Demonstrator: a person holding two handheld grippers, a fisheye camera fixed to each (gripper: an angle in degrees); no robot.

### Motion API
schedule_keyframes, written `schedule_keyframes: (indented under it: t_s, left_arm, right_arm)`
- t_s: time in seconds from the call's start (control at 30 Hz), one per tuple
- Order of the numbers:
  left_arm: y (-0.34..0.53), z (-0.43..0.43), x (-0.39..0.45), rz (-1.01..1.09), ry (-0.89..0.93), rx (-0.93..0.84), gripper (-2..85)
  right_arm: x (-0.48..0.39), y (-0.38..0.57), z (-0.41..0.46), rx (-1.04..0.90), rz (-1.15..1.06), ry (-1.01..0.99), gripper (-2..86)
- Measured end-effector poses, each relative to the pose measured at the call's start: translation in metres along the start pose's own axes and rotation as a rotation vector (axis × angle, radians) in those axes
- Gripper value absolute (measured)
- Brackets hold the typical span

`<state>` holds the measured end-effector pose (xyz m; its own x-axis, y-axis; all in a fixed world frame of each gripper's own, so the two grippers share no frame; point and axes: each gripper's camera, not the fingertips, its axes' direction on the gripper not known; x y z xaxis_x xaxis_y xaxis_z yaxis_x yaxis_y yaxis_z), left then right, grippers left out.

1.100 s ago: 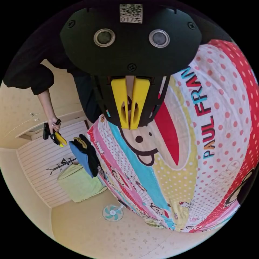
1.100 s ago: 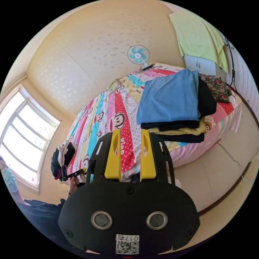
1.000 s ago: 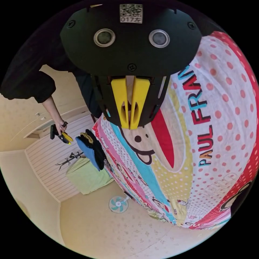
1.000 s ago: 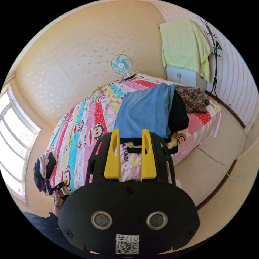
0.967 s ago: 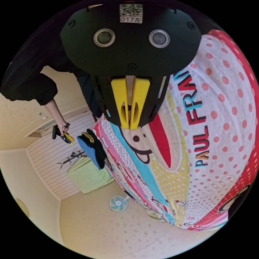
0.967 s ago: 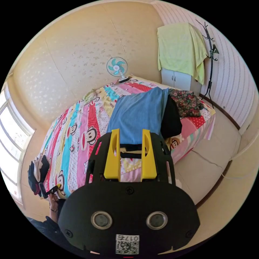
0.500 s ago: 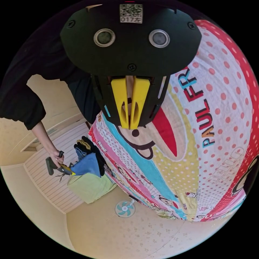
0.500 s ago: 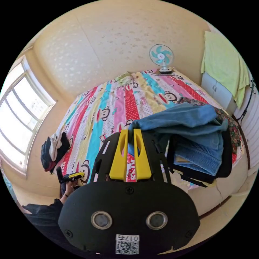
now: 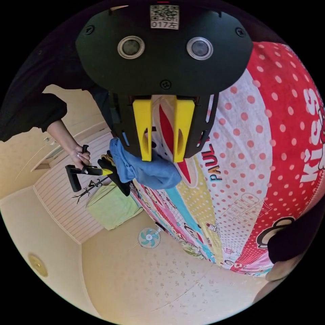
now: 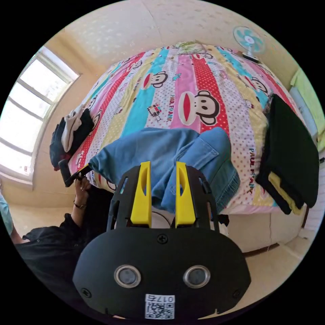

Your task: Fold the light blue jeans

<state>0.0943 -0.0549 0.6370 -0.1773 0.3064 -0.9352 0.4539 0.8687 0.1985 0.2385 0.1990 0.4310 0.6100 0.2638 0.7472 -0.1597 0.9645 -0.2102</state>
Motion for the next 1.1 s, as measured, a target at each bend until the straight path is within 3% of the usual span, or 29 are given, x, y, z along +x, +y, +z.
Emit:
schedule_keyframes:
  t_s: [0.1,0.23,0.4,0.5,0.63,0.7,0.8,1.0,1.1]
  left_arm:
    - [-0.005,0.007,0.000,-0.002,0.003,-0.001,9.9]
    - [-0.010,0.017,0.005,0.012,-0.005,-0.003,9.7]
    - [-0.007,0.024,0.000,0.007,-0.002,-0.006,9.4]
    - [-0.001,0.023,-0.006,-0.006,0.027,0.021,8.4]
    - [0.012,0.018,-0.009,-0.036,0.051,0.053,7.4]
    - [0.018,0.009,-0.002,-0.043,0.027,0.076,7.7]
    - [0.021,-0.004,0.026,-0.021,-0.037,0.073,8.4]
    - [0.027,-0.001,0.131,0.160,0.034,-0.006,10.9]
    - [0.024,0.004,0.206,0.339,0.010,-0.053,12.7]
  right_arm:
    - [0.057,0.033,-0.027,0.095,0.215,0.018,12.6]
    - [0.127,0.069,-0.025,0.083,0.382,-0.051,14.7]
    - [0.206,0.130,0.019,0.063,0.708,-0.423,17.3]
    - [0.223,0.148,0.033,0.075,0.738,-0.573,16.2]
    - [0.236,0.169,0.019,0.151,0.731,-0.730,9.4]
    - [0.235,0.192,-0.013,0.335,0.652,-0.898,3.9]
    - [0.233,0.209,-0.049,0.515,0.540,-1.163,2.5]
    - [0.204,0.197,-0.128,0.464,0.290,-1.095,1.6]
    - [0.170,0.188,-0.165,0.474,0.101,-1.180,1.5]
